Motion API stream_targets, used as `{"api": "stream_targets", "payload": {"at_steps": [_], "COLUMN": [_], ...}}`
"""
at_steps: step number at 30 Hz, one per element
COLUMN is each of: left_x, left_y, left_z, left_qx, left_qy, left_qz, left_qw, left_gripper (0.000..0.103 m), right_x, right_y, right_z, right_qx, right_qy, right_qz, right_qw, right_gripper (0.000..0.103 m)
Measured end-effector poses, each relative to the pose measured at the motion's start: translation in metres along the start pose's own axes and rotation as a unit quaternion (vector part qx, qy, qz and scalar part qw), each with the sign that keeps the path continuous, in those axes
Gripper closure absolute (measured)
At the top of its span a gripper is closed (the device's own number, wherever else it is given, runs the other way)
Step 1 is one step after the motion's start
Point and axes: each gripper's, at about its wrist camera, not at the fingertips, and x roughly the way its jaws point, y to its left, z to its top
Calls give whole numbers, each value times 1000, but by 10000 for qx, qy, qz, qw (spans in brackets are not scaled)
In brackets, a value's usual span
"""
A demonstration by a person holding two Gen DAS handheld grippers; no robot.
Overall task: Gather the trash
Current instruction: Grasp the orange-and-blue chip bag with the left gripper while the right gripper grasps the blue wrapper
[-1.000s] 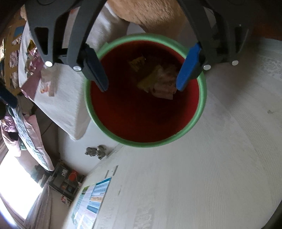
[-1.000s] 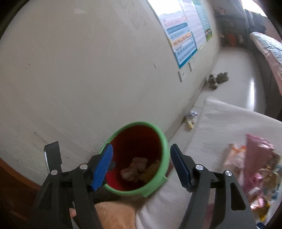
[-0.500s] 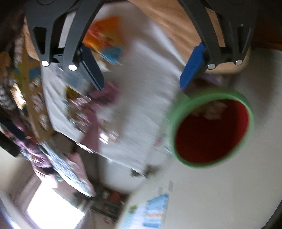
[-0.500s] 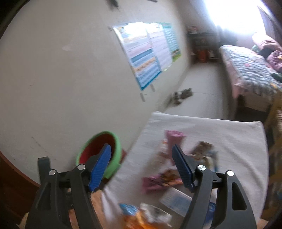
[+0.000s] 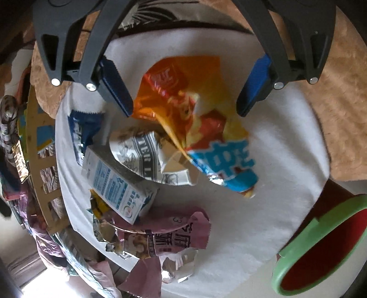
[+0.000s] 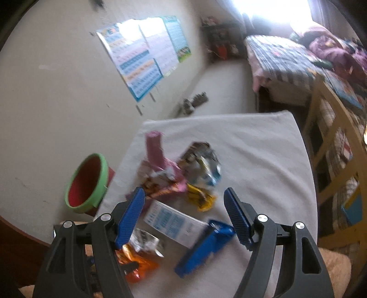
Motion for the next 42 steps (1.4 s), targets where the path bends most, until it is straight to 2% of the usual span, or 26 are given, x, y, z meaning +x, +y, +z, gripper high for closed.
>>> {"api": "stream_targets", "payload": {"at_steps": [1,4,5,8,12,20,23,26,28,30,35,37,39,40,42], "left_x": [3,1,-1,-8,-18,-39,-39,-39,-41,-43,-43,-40,-36,-35,-33], "left_y": [0,-4,-4,-6,-7,-8,-9,-9,-10,-10,-9,-8,-6,-5,-4], "left_z": [2,0,0,3,9,20,21,23,23,24,26,26,25,24,22], "left_qx": [46,188,227,340,522,746,762,794,808,827,825,794,704,649,551], "left_qy": [30,-7,-37,-189,-439,-839,-858,-867,-904,-953,-963,-900,-814,-791,-762], "left_qz": [-8,-34,-52,-28,100,175,170,217,254,262,290,262,220,183,121], "left_qw": [10000,9998,9997,9992,9976,9935,9933,9928,9923,9917,9915,9924,9939,9946,9955], "left_gripper": [27,35,44,56,58,58,58,66,66,71,71,68,51,48,35], "right_x": [2,12,18,35,57,77,81,78,71,62,44,37,32,32,30], "right_y": [-5,-15,-19,-30,-38,-39,-39,-44,-45,-46,-42,-41,-41,-40,-39], "right_z": [-4,-16,-21,-34,-52,-64,-67,-66,-61,-55,-40,-35,-32,-30,-28], "right_qx": [62,243,319,626,1039,1117,1111,1168,1132,1071,901,845,858,856,817], "right_qy": [81,356,499,828,1315,1596,1677,1627,1462,1245,706,517,335,282,209], "right_qz": [-22,-34,-57,-79,-17,-17,17,71,45,7,-113,-210,-249,-253,-256], "right_qw": [9999,9991,9982,9946,9858,9808,9796,9797,9828,9864,9934,9949,9954,9956,9961], "right_gripper": [33,33,33,33,33,33,53,74,83,87,90,90,90,90,90]}}
